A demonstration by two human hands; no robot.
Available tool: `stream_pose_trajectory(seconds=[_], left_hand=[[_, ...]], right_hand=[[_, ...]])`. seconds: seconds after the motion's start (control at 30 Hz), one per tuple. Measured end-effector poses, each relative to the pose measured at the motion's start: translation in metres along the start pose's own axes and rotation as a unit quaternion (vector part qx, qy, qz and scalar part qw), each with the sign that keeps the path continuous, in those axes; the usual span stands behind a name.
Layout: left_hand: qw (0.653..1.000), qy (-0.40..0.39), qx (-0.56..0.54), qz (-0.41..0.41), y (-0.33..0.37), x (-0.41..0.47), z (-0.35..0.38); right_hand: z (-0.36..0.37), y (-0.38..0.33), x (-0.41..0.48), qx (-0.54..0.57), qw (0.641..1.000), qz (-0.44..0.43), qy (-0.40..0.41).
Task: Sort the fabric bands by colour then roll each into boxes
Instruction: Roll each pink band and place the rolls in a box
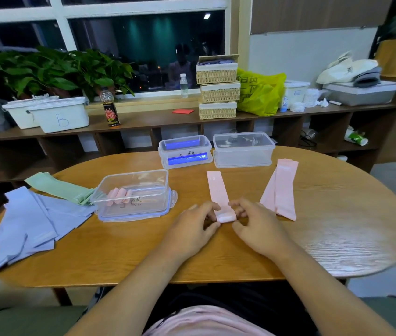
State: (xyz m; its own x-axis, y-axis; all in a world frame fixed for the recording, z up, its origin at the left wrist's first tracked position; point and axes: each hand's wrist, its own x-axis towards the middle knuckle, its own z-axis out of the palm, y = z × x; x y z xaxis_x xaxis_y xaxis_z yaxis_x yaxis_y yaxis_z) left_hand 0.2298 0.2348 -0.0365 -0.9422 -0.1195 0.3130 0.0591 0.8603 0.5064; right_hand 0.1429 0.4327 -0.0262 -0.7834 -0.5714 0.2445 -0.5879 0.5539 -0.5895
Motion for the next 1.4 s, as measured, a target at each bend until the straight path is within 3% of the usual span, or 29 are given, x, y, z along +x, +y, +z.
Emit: stream_pose_trajectory(seconds=[0.3,0.47,0.63,0.77,0.93,1.23,1.4], left_hand=[[0.996,0.012,-0.084,-0.019,-0.001,-0.001,-0.006],[0.994,-0.009,-0.105,-0.022,0.000,-0.004,-0.010],[0.997,-0.018,-0.061,0.035,-0.002,-0.009,-0.008],[0.992,-0.039,-0.023,0.119,0.001,-0.011,-0.009],[0.985,-0.061,0.018,0.158,0.001,-0.010,-0.007],[0.991,-0.034,-0.007,0.131,-0.003,-0.025,-0.011],[0.994,-0.037,-0.009,0.099,-0.004,-0.030,-0.011]], right_hand=[[0.002,0.007,0.001,0.163,0.987,-0.009,0.005],[0.001,0.001,0.001,0.116,0.993,0.028,-0.002],[-0.002,0.000,-0.005,0.063,0.997,0.046,0.013],[-0.006,0.007,-0.019,0.068,0.998,0.000,-0.004],[-0.012,0.016,-0.031,0.051,0.994,-0.075,-0.058],[-0.008,0.009,-0.035,-0.044,0.986,-0.151,-0.058],[-0.005,0.010,-0.036,-0.049,0.988,-0.139,-0.042]])
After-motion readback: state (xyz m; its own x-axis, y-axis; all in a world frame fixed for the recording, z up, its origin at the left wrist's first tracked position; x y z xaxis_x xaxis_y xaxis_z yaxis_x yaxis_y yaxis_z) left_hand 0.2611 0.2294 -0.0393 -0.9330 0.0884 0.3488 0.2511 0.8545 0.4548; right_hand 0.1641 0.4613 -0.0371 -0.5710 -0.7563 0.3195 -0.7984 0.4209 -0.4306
